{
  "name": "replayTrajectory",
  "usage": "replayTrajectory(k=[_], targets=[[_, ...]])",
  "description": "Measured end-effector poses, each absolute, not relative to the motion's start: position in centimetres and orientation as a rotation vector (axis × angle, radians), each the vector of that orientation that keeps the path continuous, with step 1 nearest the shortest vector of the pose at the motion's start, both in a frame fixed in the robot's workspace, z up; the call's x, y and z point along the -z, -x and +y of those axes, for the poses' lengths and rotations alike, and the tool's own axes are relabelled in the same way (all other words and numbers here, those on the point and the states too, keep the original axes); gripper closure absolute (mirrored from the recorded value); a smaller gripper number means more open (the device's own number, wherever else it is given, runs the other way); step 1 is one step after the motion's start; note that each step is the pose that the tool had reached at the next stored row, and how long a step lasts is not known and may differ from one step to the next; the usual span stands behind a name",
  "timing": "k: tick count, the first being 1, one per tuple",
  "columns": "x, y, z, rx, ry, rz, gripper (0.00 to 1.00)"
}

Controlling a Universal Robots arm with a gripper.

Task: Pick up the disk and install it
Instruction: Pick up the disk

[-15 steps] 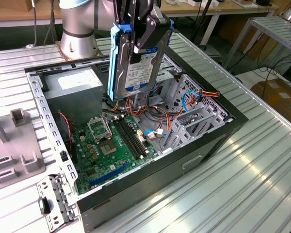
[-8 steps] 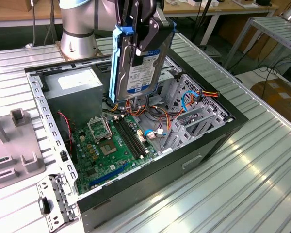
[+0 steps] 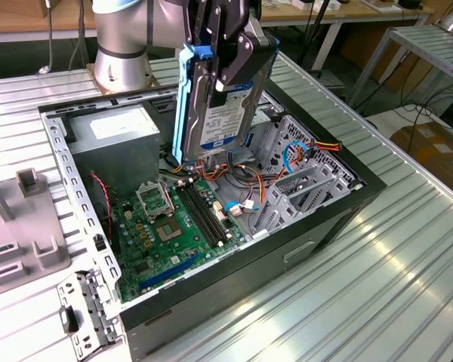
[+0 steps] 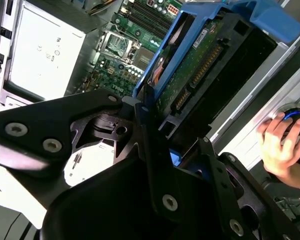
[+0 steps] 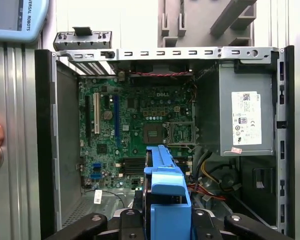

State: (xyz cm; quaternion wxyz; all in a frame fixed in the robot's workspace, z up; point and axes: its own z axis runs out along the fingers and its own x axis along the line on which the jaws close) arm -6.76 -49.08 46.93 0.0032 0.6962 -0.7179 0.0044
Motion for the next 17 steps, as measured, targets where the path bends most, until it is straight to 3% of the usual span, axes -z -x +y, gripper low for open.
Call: replayTrajectory(k=[17], targets=[[-46.9,6.8,-51.6,-0.014,-2.182,-2.251,0.64]])
